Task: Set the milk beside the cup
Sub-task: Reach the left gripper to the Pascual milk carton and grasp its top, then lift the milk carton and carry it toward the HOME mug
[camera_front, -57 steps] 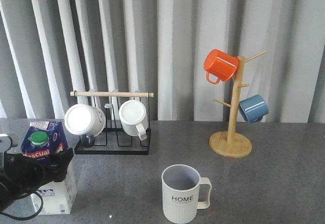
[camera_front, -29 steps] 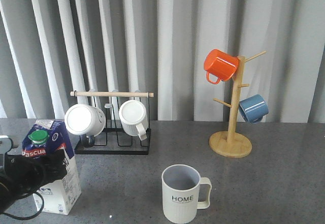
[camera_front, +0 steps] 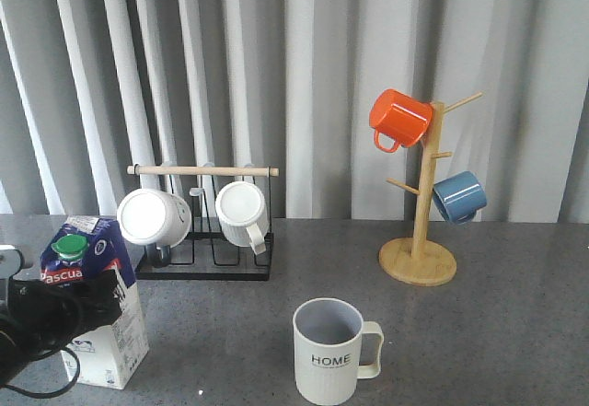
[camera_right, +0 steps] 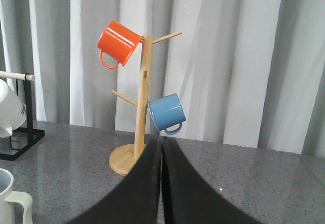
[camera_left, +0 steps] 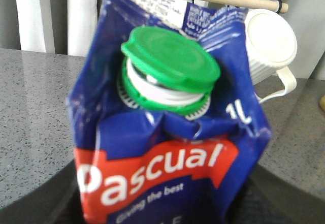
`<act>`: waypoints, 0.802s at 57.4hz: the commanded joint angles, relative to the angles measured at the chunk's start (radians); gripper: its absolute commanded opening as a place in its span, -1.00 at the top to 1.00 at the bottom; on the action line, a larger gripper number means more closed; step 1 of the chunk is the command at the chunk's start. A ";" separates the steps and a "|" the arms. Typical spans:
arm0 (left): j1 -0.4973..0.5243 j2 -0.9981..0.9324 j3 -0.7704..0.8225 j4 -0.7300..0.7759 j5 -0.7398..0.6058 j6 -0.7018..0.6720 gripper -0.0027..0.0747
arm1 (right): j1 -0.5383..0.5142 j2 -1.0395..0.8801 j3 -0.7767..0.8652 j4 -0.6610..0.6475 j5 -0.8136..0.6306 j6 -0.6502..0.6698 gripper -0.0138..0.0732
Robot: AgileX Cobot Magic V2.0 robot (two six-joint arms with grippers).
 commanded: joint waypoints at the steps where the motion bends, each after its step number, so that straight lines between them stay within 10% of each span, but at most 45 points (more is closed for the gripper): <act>1: -0.001 -0.035 -0.035 -0.026 -0.103 -0.003 0.66 | -0.004 -0.001 -0.027 0.000 -0.068 -0.009 0.70; 12: -0.054 -0.104 -0.035 -0.288 -0.060 0.044 0.66 | -0.004 -0.001 -0.027 0.000 -0.068 -0.009 0.71; 32: -0.429 -0.185 -0.127 -1.149 -0.223 1.002 0.66 | -0.004 -0.001 -0.027 0.000 -0.068 -0.009 0.70; 46: -0.628 -0.032 -0.321 -1.329 -0.226 1.207 0.66 | -0.004 -0.001 -0.027 0.000 -0.068 -0.009 0.70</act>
